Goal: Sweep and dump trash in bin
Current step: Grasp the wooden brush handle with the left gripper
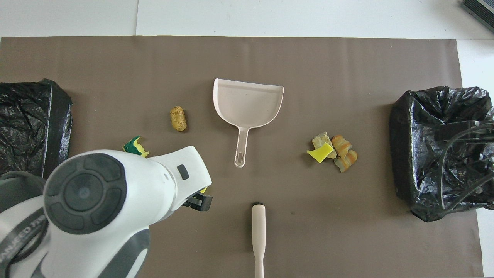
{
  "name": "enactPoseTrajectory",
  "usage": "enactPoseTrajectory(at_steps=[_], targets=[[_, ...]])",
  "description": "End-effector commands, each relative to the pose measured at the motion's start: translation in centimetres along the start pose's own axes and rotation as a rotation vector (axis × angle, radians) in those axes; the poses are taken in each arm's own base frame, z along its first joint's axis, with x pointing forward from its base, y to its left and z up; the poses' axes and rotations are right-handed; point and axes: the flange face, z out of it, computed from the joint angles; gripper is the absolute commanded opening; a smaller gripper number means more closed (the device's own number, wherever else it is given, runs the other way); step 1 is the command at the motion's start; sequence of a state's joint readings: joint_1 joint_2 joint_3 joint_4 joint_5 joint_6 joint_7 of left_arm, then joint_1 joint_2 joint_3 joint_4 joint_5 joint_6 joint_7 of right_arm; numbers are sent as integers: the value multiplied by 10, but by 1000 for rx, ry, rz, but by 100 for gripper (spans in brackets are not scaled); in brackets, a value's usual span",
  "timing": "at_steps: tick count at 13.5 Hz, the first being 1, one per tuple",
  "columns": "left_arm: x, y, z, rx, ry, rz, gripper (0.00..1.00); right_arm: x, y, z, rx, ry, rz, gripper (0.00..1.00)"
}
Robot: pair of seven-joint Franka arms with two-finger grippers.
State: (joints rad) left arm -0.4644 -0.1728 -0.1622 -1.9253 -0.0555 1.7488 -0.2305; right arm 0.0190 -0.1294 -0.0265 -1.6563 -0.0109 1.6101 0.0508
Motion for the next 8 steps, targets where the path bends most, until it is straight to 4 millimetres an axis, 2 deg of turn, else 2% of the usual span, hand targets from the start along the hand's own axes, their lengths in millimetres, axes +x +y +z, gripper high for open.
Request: enactPoseTrajectory(at_steps=[1, 3, 5, 6, 8], targets=[[-21, 44, 35, -23, 39, -30, 100, 3, 2, -2, 14, -5, -7, 100], [-37, 83, 67, -30, 48, -27, 100, 3, 2, -1, 14, -7, -7, 100], [-55, 133, 111, -29, 24, -31, 100, 3, 2, -2, 14, -5, -7, 100], [-65, 152, 131, -27, 14, -33, 100, 3, 2, -2, 14, -5, -7, 100], [-90, 180, 156, -40, 31, -28, 100, 3, 2, -2, 14, -5, -7, 100]])
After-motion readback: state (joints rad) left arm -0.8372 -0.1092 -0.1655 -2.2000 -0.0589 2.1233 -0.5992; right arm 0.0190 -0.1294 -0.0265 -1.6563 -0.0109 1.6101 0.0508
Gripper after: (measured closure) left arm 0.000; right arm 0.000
